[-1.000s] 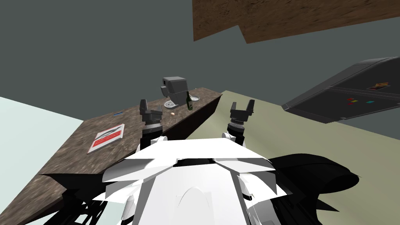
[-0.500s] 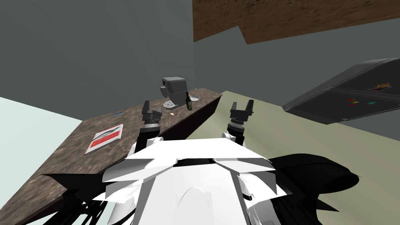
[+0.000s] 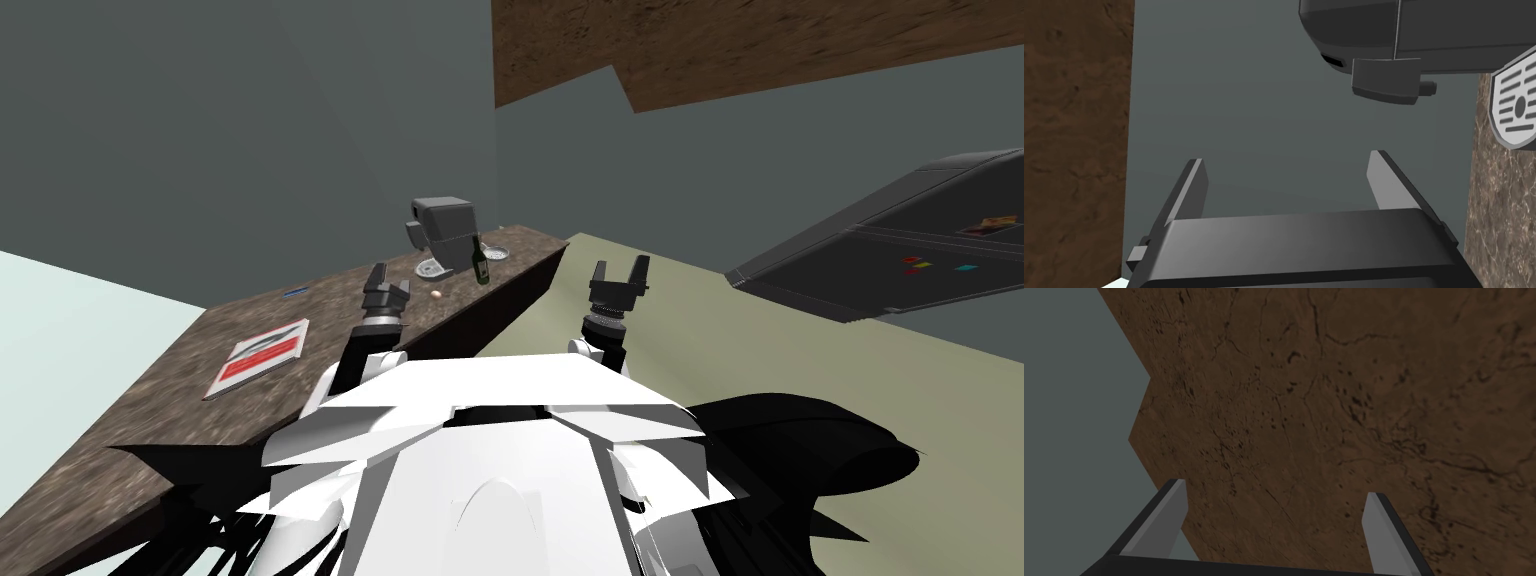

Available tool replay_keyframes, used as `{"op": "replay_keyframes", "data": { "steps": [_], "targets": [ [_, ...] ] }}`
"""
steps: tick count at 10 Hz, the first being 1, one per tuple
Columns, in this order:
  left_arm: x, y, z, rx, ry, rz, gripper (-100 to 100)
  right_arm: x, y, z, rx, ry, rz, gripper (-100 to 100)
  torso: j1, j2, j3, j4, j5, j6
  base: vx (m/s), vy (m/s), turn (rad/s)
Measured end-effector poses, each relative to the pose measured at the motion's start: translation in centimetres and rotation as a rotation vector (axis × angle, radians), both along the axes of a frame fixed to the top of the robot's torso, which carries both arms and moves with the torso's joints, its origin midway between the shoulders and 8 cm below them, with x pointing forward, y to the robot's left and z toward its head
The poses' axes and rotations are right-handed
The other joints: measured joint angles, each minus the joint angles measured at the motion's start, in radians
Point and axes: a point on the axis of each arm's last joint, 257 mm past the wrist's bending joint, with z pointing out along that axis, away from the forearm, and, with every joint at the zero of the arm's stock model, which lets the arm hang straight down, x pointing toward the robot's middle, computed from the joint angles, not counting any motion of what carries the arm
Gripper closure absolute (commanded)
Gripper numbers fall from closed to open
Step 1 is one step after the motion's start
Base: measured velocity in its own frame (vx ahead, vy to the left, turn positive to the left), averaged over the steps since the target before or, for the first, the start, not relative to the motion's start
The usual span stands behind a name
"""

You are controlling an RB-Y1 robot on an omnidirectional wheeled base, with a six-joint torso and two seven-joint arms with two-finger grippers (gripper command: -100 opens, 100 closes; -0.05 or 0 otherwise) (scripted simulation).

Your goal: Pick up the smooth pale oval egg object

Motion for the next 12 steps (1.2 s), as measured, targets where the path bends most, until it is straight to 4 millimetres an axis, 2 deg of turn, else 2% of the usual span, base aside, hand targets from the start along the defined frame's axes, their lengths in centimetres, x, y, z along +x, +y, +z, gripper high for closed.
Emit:
{"op": "replay_keyframes", "data": {
  "steps": [8,12],
  "targets": [
    [1.1,6.0,-4.3,0.009,0.202,0.112,-100,0.0,0.0,0.0,0.0,0.0,0.0,0,0.001,0.0,0.0,0.0,0.0,0.0,0.032,-0.04,0.009],
    [0.6,9.2,-6.4,0.004,0.303,0.172,-100,0.0,0.0,0.0,0.0,0.0,0.0,0,0.001,-0.001,0.0,0.0,0.0,0.0,0.039,-0.038,-0.008]
  ]
}}
